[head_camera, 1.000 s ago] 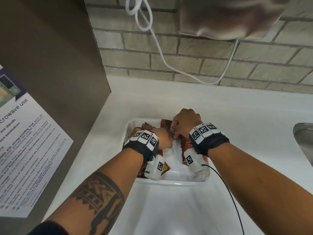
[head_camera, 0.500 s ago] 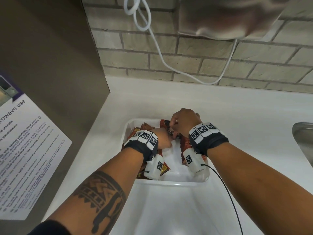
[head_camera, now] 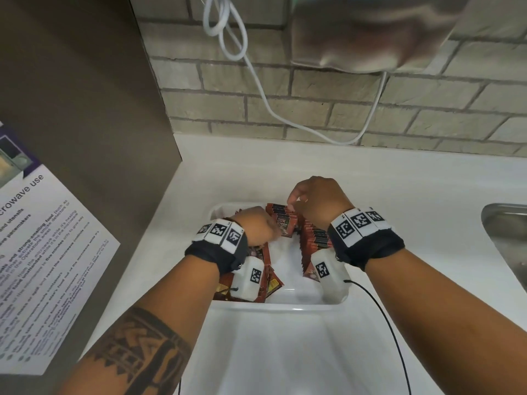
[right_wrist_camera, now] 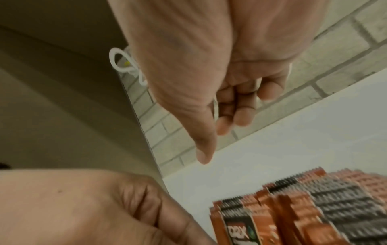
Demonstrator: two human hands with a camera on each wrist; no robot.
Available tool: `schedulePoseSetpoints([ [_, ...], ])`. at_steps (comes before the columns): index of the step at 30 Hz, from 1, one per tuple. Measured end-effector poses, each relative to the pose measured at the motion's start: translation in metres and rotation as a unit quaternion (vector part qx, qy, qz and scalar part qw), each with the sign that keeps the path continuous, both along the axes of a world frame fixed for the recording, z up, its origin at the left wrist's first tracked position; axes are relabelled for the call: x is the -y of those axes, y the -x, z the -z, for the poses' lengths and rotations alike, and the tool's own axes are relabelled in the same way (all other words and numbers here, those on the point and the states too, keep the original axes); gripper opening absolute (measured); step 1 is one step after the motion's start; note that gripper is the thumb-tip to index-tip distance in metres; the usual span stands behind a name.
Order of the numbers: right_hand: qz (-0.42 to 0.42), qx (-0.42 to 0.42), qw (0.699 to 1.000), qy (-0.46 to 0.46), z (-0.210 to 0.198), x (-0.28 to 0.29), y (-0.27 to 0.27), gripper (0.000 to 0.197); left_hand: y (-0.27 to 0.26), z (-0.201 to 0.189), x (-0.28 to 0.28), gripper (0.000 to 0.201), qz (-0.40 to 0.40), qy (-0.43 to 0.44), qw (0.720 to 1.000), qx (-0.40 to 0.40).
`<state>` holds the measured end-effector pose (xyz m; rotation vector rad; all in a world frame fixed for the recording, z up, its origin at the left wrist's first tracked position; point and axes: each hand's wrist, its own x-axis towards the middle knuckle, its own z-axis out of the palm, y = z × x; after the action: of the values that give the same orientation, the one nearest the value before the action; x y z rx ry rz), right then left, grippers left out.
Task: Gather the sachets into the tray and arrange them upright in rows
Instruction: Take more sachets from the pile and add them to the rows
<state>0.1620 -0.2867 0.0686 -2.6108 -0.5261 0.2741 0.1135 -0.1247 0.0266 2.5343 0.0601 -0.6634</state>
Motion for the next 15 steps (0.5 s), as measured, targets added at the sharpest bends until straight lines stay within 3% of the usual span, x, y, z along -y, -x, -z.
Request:
schedulePoseSetpoints([
  [4, -0.011, -0.03, 0.998, -0.06, -0.008, 0.011, 0.037, 0.018, 0.025, -0.012, -0.026, 0.027, -0.02, 0.024, 0.998, 0.054],
  [10, -0.016, -0.166, 0.986, 0.008, 0.024, -0.007, 0.087, 0.014, 0.06, -0.003, -0.045, 0.028, -0.039, 0.028, 0.994, 0.101],
  [15, 0.026, -0.176, 0.982, 0.059, 0.044, -0.025, 0.098, 0.029, 0.077, 0.013, -0.052, 0.028, -0.041, 0.039, 0.994, 0.096],
])
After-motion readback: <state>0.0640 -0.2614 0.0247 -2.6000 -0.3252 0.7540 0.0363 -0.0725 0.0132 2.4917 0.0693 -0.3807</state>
